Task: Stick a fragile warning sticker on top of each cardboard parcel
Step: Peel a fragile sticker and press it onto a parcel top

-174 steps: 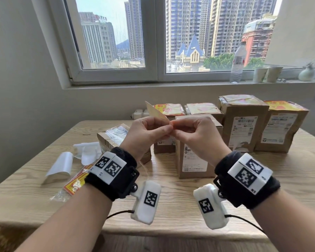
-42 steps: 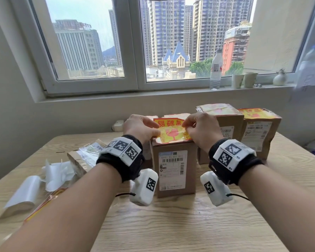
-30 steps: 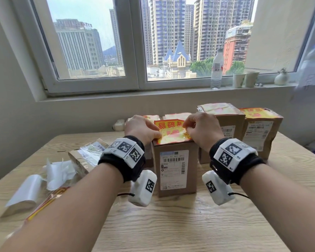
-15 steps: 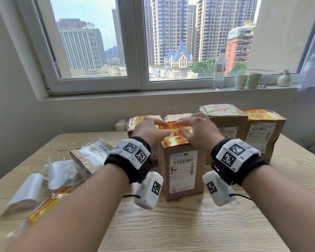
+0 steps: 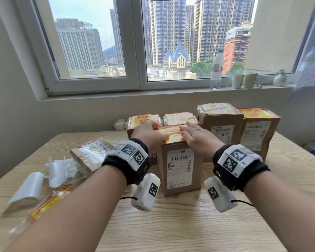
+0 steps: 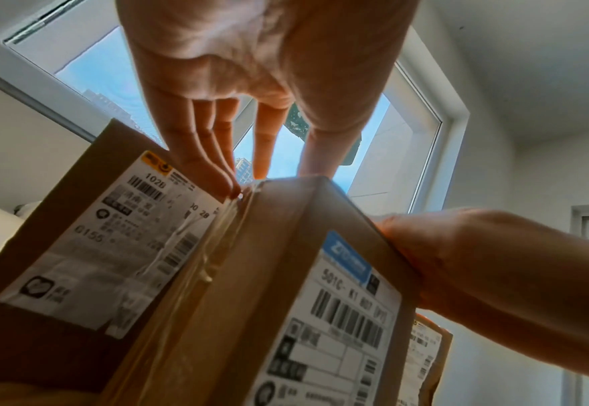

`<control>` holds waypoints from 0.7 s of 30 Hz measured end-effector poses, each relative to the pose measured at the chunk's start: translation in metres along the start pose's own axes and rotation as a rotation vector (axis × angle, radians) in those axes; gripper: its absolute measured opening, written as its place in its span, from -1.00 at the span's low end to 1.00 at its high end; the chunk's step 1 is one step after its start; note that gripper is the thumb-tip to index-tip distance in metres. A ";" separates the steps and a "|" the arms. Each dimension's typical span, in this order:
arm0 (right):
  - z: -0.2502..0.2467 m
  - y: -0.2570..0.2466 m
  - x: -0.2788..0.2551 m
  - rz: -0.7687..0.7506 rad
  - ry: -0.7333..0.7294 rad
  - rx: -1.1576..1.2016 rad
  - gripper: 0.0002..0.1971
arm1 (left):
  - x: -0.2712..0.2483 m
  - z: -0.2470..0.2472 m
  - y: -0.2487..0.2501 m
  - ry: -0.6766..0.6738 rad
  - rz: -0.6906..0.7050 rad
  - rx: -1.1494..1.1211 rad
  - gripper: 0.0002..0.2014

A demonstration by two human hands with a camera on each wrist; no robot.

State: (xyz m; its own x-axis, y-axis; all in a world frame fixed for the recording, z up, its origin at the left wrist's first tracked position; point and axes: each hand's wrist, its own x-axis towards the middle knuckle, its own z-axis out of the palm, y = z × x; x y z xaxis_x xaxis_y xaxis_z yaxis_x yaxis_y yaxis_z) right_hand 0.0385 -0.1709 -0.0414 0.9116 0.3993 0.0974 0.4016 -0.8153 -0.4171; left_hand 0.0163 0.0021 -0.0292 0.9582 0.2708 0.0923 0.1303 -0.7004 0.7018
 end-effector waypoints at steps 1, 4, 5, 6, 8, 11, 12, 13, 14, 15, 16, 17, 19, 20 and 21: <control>-0.001 0.001 -0.002 0.038 0.022 0.027 -0.51 | 0.000 0.000 -0.003 -0.032 -0.049 -0.043 -0.41; -0.005 0.010 -0.010 0.164 0.137 0.079 -0.54 | -0.005 -0.004 -0.010 -0.089 -0.151 -0.216 -0.49; -0.006 0.012 -0.011 0.196 0.150 0.079 -0.54 | -0.007 -0.003 -0.011 -0.120 -0.180 -0.262 -0.53; -0.004 0.015 -0.011 0.216 0.144 0.092 -0.51 | -0.009 -0.002 -0.013 -0.150 -0.199 -0.306 -0.56; 0.000 0.013 -0.013 0.238 0.117 0.161 -0.43 | -0.016 0.002 -0.011 -0.185 -0.203 -0.361 -0.60; 0.003 0.008 -0.018 0.216 0.150 0.189 -0.44 | -0.022 0.003 -0.009 -0.184 -0.184 -0.377 -0.64; 0.001 0.005 -0.020 0.203 0.177 0.173 -0.46 | -0.023 0.000 -0.008 -0.172 -0.175 -0.394 -0.66; -0.002 0.000 -0.023 0.189 0.203 0.165 -0.48 | -0.023 -0.006 -0.007 -0.150 -0.164 -0.410 -0.66; -0.007 -0.005 -0.024 0.173 0.223 0.180 -0.49 | -0.025 -0.014 -0.006 -0.116 -0.151 -0.423 -0.62; -0.013 -0.013 -0.025 0.164 0.233 0.226 -0.49 | -0.025 -0.024 -0.004 -0.083 -0.142 -0.428 -0.55; -0.020 -0.022 -0.027 0.155 0.240 0.286 -0.49 | -0.025 -0.036 -0.002 -0.052 -0.131 -0.431 -0.48; -0.028 -0.032 -0.029 0.146 0.242 0.348 -0.50 | -0.026 -0.049 0.000 -0.025 -0.116 -0.431 -0.45; -0.042 -0.056 -0.031 0.099 0.247 0.454 -0.52 | -0.030 -0.080 0.006 0.028 -0.082 -0.432 -0.44; -0.048 -0.068 -0.029 0.061 0.249 0.510 -0.53 | -0.031 -0.096 0.008 0.053 -0.072 -0.439 -0.43; -0.053 -0.080 -0.025 0.022 0.249 0.570 -0.53 | -0.031 -0.112 0.009 0.081 -0.062 -0.448 -0.45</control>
State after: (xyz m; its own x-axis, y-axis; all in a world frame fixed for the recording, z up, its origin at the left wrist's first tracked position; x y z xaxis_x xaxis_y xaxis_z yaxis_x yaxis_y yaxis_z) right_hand -0.0120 -0.1381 0.0373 0.9396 0.2195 0.2625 0.3358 -0.4429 -0.8313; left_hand -0.0407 0.0620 0.0535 0.9269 0.3659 0.0829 0.0466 -0.3316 0.9423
